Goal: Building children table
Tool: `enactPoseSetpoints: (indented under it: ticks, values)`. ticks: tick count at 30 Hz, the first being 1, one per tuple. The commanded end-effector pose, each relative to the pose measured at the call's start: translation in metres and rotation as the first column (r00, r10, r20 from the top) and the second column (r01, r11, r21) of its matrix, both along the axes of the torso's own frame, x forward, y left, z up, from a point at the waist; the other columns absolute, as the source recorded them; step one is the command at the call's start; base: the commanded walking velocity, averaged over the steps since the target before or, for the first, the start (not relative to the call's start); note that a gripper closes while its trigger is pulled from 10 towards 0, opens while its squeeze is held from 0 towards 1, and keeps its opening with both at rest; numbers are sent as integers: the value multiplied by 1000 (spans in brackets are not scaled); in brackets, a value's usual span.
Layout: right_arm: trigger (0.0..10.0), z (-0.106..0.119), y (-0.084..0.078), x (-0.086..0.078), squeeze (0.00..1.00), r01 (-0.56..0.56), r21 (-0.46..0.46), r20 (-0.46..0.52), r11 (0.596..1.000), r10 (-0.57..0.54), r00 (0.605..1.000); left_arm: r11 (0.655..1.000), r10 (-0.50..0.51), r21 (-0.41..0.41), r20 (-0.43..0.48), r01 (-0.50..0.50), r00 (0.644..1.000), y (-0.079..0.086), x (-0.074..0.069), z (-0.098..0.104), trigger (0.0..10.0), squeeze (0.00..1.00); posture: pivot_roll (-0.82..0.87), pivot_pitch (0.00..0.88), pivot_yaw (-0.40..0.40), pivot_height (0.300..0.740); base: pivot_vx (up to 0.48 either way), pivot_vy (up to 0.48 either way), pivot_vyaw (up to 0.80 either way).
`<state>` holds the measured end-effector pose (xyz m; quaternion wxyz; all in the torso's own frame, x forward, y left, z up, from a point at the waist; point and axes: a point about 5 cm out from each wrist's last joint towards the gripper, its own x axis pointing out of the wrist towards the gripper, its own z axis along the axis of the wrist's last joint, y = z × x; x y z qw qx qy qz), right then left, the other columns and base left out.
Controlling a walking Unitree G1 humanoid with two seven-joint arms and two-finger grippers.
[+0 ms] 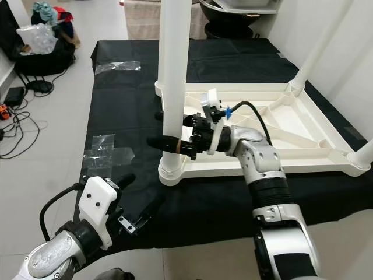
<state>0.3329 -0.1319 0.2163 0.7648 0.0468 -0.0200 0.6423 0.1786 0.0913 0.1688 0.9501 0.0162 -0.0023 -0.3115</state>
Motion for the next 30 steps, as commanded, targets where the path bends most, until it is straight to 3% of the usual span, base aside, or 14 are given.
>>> enactPoseSetpoints:
  ticks: [1,11,30]
  values:
    - [10000,1,4,2,0,8,-24,20,1000,-8,1000,1000,1,-7,-2,-1,1000,-1,-1,0,10000,0,77,107,-80,740,0,0,0]
    - [10000,-10,15,1,0,47,-49,23,998,-46,999,1000,-2,-21,34,3,999,-5,2,10,10000,0,74,110,-79,740,0,0,0]
    - [10000,-7,15,-5,0,53,-9,81,999,-52,995,1000,-3,-3,55,3,999,-2,9,13,10000,0,76,117,-70,740,0,0,0]
